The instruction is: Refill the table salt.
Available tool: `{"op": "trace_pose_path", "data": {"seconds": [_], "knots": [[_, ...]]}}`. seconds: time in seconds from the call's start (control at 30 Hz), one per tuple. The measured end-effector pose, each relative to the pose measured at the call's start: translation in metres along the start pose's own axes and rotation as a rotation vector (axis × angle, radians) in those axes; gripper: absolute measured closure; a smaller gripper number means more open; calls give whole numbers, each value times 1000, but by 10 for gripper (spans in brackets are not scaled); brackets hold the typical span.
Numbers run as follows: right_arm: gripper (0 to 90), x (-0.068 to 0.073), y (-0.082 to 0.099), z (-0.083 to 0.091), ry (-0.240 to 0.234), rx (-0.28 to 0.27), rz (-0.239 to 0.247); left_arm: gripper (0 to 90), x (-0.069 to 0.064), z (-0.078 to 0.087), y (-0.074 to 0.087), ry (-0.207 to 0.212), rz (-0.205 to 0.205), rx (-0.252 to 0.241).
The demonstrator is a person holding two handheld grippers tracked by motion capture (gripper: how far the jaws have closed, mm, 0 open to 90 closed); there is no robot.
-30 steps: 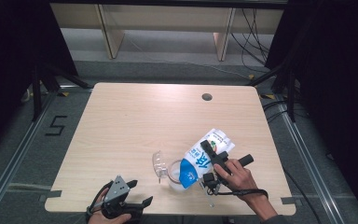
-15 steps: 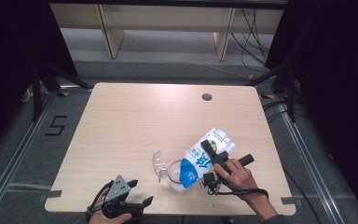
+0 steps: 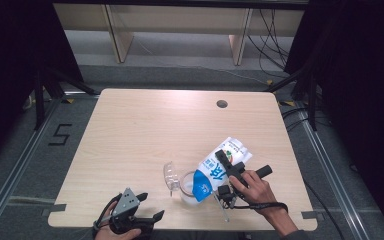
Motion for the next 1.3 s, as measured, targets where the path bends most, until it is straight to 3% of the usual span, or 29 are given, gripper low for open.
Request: {"op": "trace_pose_path", "data": {"seconds": [0.03,0.23,0.3,0.43,0.47,0.6,0.63,0.7,0.73,0.77,1.0,1.03,1.1,1.13,1.23,1.3], "knots": [[658,-2,-1,0,1,-7,25,188,0,0,0,0,3,0],[660,2,-1,1,-20,12,0,188,-1,-1,0,6,1,-2],[661,1,-1,1,-19,11,2,188,1,0,0,3,-19,5],[663,0,0,1,-14,11,7,188,-1,0,1,-4,-7,13],[663,-2,-1,1,-8,5,29,188,-2,0,1,-4,-5,11],[665,1,-1,2,-13,12,-2,188,-1,0,0,3,1,4],[666,-4,-2,1,4,-7,47,188,-1,0,0,-4,1,5],[666,-2,-2,1,-1,0,16,188,-1,0,1,-4,-7,13],[667,-4,-2,1,4,-8,47,188,-2,0,0,-4,-5,11],[668,-5,-3,0,9,-13,49,188,-1,0,0,-3,-20,12],[674,-6,-3,0,12,-9,46,188,-2,0,0,-3,-10,10],[674,-1,-2,2,-6,10,5,189,-2,0,1,-3,-9,11],[676,0,-1,2,-18,15,6,188,-1,0,0,-3,-21,12],[678,-2,-2,1,-10,4,35,188,-1,0,1,-4,-6,10],[679,-5,-3,1,8,-7,51,188,-1,0,0,-3,-5,10],[682,-3,-2,1,-5,-1,35,188,-1,0,0,-1,-14,13]]}}
Point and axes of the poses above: each handheld gripper's, and its own axes: z roughly backward along the jaws, y roughly out of its underside, x roughly to its left, the point moved 5 cm from there along -z, roughly forward along the jaws, and after that the axes turned 6 degrees about z, right-handed, at the moved point
